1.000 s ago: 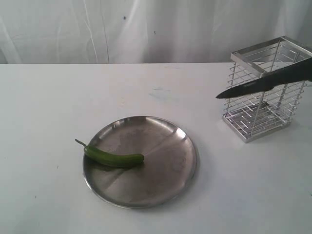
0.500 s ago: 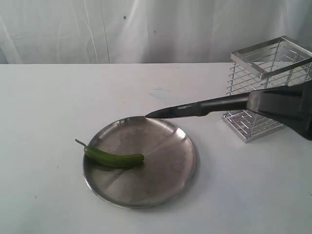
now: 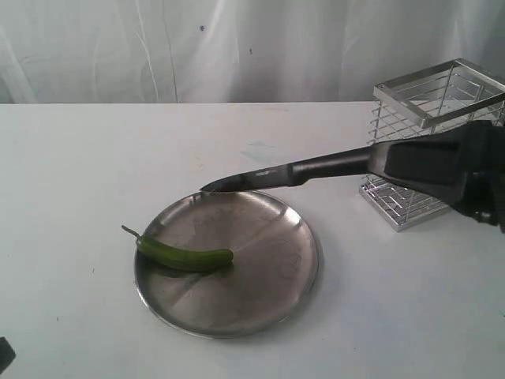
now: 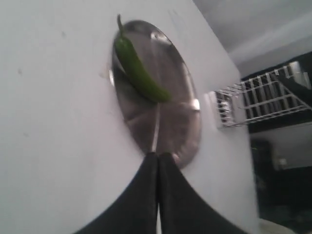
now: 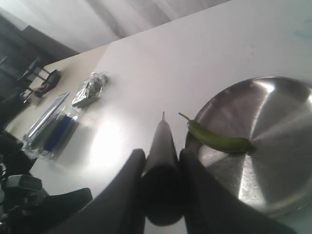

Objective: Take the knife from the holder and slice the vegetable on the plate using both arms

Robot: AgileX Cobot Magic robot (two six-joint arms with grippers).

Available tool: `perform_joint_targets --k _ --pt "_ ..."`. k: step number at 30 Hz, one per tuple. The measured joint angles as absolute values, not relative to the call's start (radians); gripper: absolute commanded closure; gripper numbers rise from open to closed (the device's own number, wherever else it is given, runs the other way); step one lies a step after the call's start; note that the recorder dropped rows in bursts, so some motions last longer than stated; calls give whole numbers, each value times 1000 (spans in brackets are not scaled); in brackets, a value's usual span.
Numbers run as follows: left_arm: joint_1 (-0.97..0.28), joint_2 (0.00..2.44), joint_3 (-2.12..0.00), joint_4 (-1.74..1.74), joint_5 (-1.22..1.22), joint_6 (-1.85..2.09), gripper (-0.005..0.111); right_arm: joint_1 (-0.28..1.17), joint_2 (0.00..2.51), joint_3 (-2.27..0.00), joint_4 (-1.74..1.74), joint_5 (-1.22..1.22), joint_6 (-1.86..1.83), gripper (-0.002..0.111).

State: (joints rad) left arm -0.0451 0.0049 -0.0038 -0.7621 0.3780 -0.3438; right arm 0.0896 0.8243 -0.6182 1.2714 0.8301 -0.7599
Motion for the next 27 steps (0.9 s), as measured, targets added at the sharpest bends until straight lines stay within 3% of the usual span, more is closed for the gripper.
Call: perform_joint_targets --k 3,10,20,27 --pt "-84 5 -4 -1032 394 -244 107 90 880 -618 1374 863 -863 108" --pt "-211 3 -4 -1607 499 409 107 90 977 -618 1553 951 -1064 108" --pt "-215 60 -44 -1711 438 651 107 90 1027 -618 1590 982 -1136 108" --pt "-215 353 -256 -1623 261 1022 107 90 1027 -618 1593 979 -1164 108"
